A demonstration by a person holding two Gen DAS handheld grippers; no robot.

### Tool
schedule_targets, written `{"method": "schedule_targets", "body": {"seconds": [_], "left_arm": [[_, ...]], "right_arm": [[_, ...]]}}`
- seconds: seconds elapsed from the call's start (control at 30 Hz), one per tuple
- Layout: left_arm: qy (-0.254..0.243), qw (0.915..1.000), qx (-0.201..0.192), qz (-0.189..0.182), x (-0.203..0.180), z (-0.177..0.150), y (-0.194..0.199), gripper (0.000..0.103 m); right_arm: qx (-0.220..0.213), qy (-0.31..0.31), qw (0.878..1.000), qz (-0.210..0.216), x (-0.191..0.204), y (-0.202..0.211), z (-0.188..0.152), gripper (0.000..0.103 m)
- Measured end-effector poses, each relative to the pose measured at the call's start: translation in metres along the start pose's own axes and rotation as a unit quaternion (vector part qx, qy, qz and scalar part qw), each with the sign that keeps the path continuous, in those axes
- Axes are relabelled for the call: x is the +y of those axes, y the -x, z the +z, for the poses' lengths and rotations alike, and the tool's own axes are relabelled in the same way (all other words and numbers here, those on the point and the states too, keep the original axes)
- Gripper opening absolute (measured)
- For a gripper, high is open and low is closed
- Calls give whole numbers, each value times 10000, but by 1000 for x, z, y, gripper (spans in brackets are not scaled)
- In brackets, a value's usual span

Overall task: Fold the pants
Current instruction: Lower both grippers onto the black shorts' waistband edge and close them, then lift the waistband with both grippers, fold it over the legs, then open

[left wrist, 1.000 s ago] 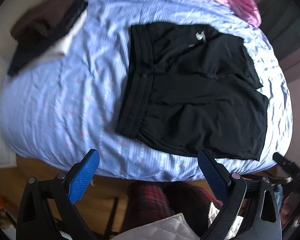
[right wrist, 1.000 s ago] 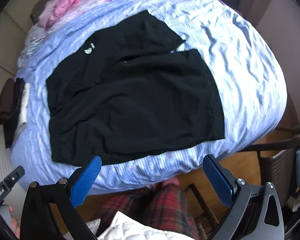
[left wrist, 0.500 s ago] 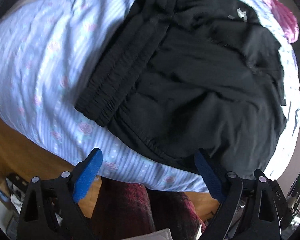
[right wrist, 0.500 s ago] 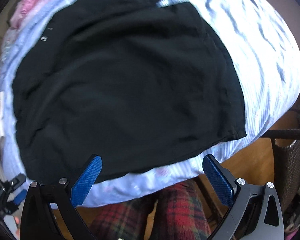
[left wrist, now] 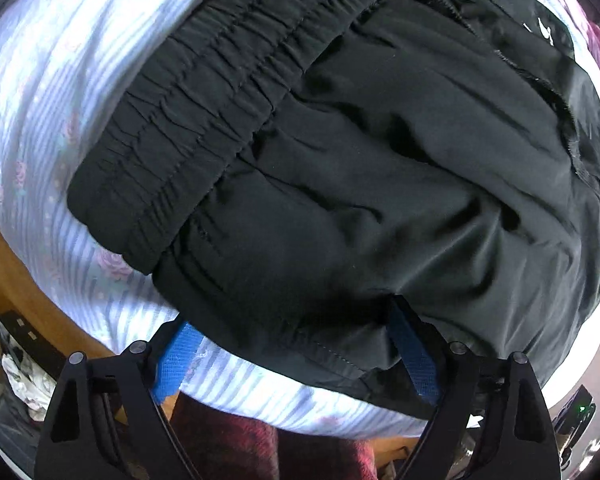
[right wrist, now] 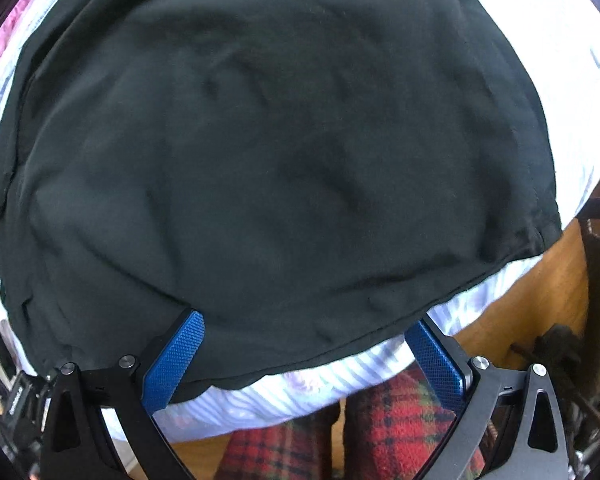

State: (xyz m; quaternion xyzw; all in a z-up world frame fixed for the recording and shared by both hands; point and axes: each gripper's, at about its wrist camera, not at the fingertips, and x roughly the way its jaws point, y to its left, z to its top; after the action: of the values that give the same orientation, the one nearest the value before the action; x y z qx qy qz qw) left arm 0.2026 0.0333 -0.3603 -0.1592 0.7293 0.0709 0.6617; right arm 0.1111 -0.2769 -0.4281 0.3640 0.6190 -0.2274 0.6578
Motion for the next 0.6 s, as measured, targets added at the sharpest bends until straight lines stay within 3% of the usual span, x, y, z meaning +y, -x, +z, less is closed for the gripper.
{"method": "schedule_targets", "body": {"seconds": [0.13,0.27,0.33,0.37,0.47,0.53,0.6], "left_arm": [[48,10000,-43,-30,-5,-2,-8,89],[145,9997,-30,-211,0,-11,-13,73],[111,9995,-16,-302,-3,-14,-10,60],[89,9994,1,-339,-6,-15,-8,49],[35,9985,61,-538,-14,-19,-1,22],[40,9978,80,-653,-17,-21,4,14],[31,9974,104,-706,-18,-21,9,10]], "right_arm": [[48,-83,9999,32,4,0,10,100],[-79,-67,9999,53,11,12,15,87],[-94,-40,9999,8,11,19,20,72],[-102,-35,9999,-15,12,22,21,67],[-184,96,9997,-107,12,37,25,38],[-325,387,9987,-101,21,50,28,11],[-440,615,9971,-120,29,63,32,9]]}}
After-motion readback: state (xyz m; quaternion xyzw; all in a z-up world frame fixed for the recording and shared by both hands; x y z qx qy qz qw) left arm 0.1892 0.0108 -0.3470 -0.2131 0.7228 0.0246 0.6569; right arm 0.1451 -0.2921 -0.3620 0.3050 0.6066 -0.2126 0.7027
